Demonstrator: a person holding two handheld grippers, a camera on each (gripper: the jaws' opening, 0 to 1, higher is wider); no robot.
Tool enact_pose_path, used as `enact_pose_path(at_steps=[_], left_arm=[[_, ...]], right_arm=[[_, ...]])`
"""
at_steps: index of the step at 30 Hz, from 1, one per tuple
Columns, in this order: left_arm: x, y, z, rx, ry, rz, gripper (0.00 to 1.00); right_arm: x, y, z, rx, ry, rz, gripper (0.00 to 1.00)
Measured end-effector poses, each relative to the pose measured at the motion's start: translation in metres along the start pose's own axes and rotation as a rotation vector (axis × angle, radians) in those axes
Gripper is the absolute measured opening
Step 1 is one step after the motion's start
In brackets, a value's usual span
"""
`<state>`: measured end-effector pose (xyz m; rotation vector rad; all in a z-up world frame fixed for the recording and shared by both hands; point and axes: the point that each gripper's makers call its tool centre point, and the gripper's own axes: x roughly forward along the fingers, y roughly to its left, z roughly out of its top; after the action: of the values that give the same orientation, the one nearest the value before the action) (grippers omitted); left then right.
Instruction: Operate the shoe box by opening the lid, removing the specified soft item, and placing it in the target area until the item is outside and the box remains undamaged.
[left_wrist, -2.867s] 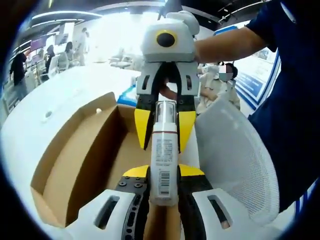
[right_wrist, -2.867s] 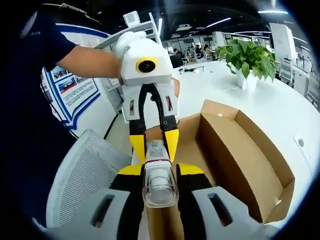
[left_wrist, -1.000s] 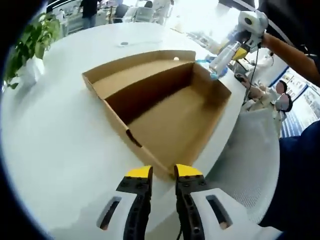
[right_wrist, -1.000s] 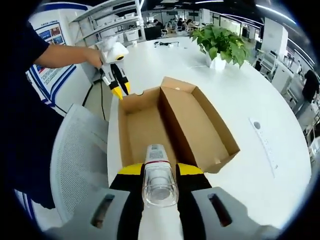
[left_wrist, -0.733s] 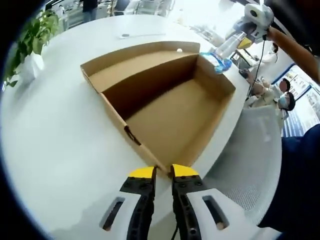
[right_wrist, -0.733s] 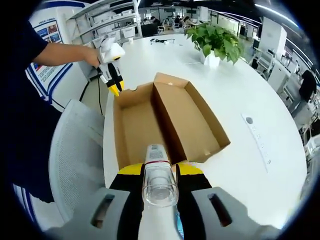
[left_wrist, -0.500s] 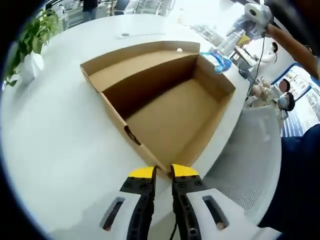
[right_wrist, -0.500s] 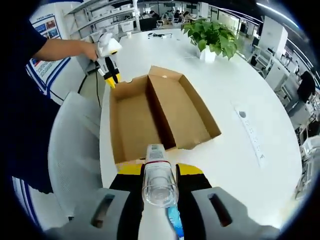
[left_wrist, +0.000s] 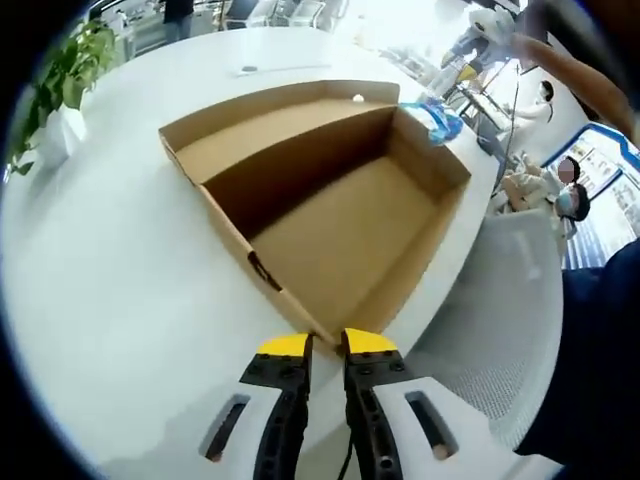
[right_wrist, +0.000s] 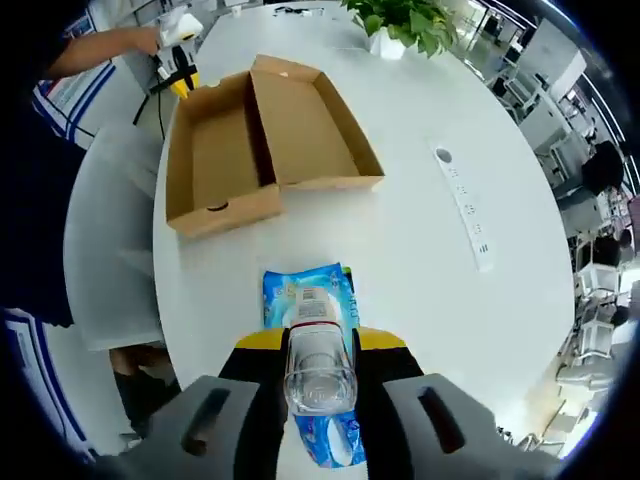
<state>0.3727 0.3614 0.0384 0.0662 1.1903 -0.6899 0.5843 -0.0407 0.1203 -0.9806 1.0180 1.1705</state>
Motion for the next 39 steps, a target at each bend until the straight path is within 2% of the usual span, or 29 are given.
enact_pose_path(at_steps=[8,15,27,39], left_arm=[[-0.001,-0.003,0.0,0.003,0.01,0.007,0.08],[-0.001,-0.004,0.0,0.005,0.008,0.01,0.08],[-0.002,-0.006,0.0,0.008,0.007,0.008,0.08],[-0.002,-0.008,0.0,0.026,0.015,0.003,0.09]], right_arm=[[0.015,-0.031,-0.014,-0.036,0.07,-0.032,0.22],[0.034,-0.05,-0.021,-0.067,0.12,-0.035,0.22],[0.063,-0.066,-0.033,-0.093,0.175,-0.02,0.22],[0.081,-0.065,-0.038,-0.132,0.208,0.019,0.22]])
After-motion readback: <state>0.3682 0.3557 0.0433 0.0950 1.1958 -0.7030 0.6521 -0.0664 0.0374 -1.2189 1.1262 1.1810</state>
